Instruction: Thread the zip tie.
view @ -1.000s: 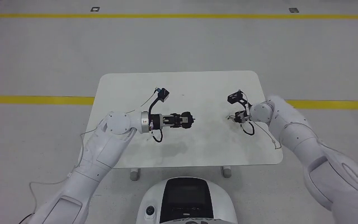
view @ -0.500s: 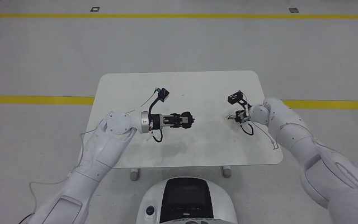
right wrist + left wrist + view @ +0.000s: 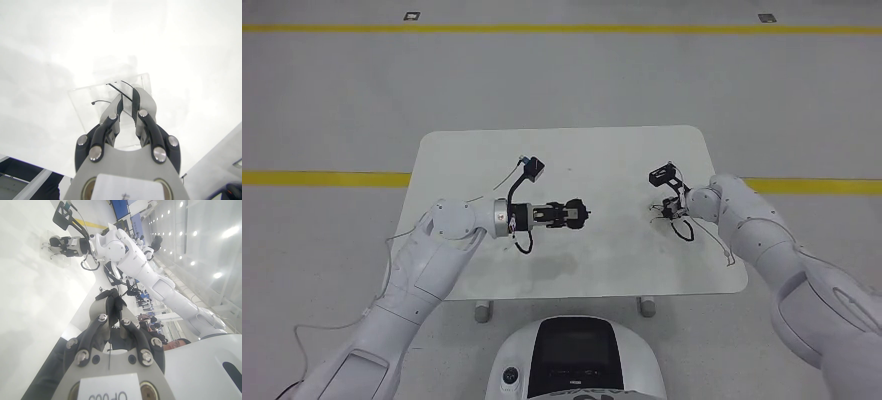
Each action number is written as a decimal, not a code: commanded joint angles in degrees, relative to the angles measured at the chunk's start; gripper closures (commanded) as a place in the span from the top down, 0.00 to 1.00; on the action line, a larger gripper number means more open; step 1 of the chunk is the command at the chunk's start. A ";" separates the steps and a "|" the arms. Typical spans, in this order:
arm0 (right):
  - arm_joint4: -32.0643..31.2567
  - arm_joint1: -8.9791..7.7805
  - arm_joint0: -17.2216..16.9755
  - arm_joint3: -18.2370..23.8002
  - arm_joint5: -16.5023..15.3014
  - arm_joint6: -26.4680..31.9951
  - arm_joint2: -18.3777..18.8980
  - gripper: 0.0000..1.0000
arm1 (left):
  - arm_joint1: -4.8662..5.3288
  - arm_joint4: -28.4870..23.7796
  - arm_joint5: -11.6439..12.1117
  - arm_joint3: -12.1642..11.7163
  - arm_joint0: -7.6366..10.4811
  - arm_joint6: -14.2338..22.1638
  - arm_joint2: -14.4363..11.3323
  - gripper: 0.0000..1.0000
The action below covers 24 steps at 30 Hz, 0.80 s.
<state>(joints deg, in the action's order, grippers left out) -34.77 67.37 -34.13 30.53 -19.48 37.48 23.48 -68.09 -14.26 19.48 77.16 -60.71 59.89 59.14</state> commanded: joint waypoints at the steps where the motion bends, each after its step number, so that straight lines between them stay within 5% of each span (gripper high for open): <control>1: 0.05 0.12 0.10 -0.17 0.00 0.08 -0.13 0.00 | 0.00 0.00 0.00 0.00 0.00 0.00 0.00 0.00; 13: 0.93 -0.97 0.51 1.55 0.00 -0.62 -0.04 0.00 | 0.00 0.00 0.00 0.00 0.00 0.00 0.00 0.00; 14: 0.92 -1.22 0.49 2.09 0.00 -0.51 -0.10 0.02 | 0.00 0.00 0.00 0.00 0.00 0.00 0.00 0.00; 15: 0.87 -1.58 0.41 2.73 0.00 -0.48 -0.20 0.17 | 0.00 0.00 0.00 0.00 0.00 0.00 0.00 0.00; 18: 0.65 -2.35 0.13 4.36 0.00 -0.22 -0.59 0.37 | 0.00 0.00 0.00 0.00 0.00 0.00 0.00 0.00; 24: 0.38 -3.81 -0.53 7.77 0.00 -0.02 -1.97 0.39 | 0.00 0.00 0.00 0.00 0.00 0.00 0.00 0.00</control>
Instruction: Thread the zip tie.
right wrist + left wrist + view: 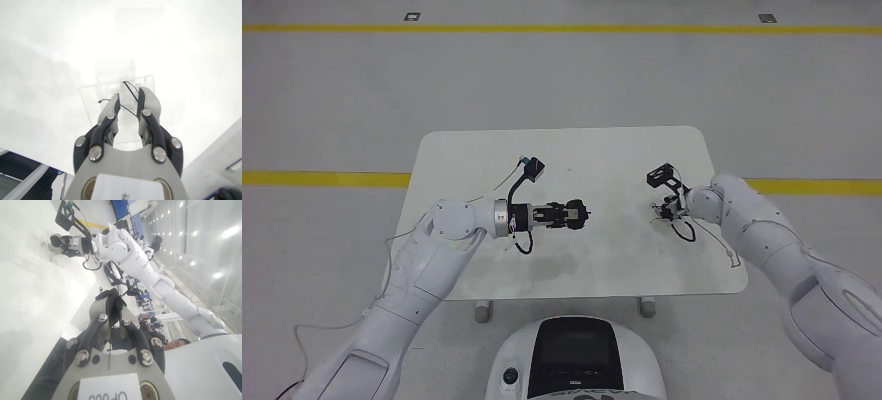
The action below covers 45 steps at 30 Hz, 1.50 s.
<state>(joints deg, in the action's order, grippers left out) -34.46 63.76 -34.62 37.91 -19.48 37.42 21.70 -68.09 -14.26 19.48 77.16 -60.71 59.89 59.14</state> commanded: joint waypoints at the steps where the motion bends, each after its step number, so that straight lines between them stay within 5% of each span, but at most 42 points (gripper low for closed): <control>1: 0.11 -0.38 -0.09 0.78 0.00 -0.03 -0.37 0.39 | 0.00 0.00 0.00 0.00 0.00 0.00 0.00 0.00; 45: 4.16 -10.24 3.25 14.04 0.00 -8.28 -10.75 0.27 | 0.00 0.00 0.00 0.00 0.00 0.00 0.00 0.00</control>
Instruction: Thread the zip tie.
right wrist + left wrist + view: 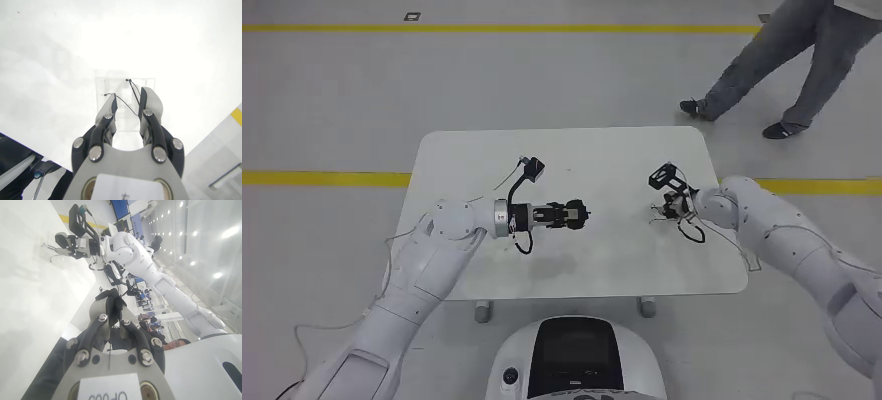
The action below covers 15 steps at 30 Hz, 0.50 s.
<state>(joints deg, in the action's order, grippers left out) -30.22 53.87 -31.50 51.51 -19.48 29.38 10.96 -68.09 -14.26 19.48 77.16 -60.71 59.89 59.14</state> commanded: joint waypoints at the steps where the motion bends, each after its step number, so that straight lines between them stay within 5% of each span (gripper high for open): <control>1: -0.18 -0.91 0.26 1.23 0.00 -0.61 -0.08 0.27 | 0.00 0.00 0.00 0.00 0.00 0.00 0.00 0.00; 5: -2.13 -3.01 0.94 4.87 0.00 -1.40 -0.73 0.42 | 0.00 0.00 0.00 0.00 0.00 0.00 0.00 0.00; 6: -2.25 -3.58 1.08 5.91 0.00 -1.63 -0.85 0.88 | 0.00 0.00 0.00 0.00 0.00 0.00 0.00 0.00; 7: -2.25 -3.58 1.08 5.91 0.00 -1.63 -0.85 1.00 | 0.00 0.00 0.00 0.00 0.00 0.00 0.00 0.00; 15: -2.25 -3.58 1.08 5.91 0.00 -1.63 -0.85 1.00 | 0.00 0.00 0.00 0.00 0.00 0.00 0.00 0.00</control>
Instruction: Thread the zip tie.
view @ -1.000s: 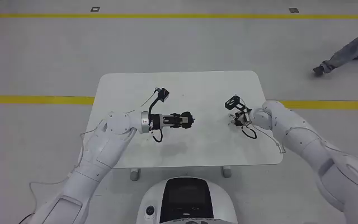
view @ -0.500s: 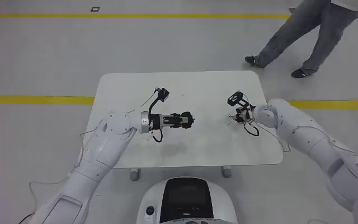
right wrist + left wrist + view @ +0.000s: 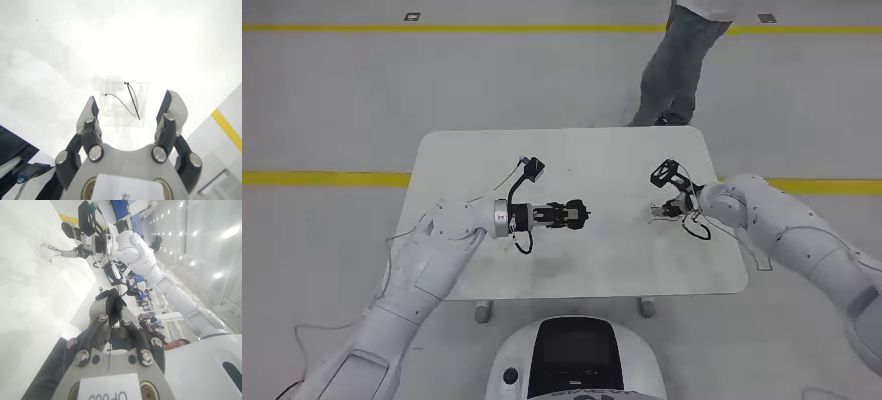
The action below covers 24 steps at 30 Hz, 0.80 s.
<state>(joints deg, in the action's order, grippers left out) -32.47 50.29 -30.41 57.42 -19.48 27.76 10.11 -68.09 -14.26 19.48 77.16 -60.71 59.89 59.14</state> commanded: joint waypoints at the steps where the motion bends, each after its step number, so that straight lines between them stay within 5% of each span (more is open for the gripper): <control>1: 0.00 0.00 0.00 0.00 0.00 0.00 0.00 1.00 | 0.00 0.00 0.00 0.00 0.00 0.00 0.00 0.00; 5: -2.39 -0.72 -0.30 1.27 0.00 -1.60 0.73 1.00 | 0.00 0.00 0.00 0.00 0.00 0.00 0.00 0.00; 13: -12.62 -5.82 1.03 11.56 0.00 -0.75 -0.37 1.00 | 0.00 0.00 0.00 0.00 0.00 0.00 0.00 0.00; 24: -15.20 -9.70 0.28 20.20 0.00 1.91 -0.37 1.00 | 0.00 0.00 0.00 0.00 0.00 0.00 0.00 0.00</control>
<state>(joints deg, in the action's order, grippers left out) -47.52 40.78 -30.07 77.11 -19.48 29.36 9.74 -68.09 -14.26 19.48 77.16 -60.71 59.89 59.14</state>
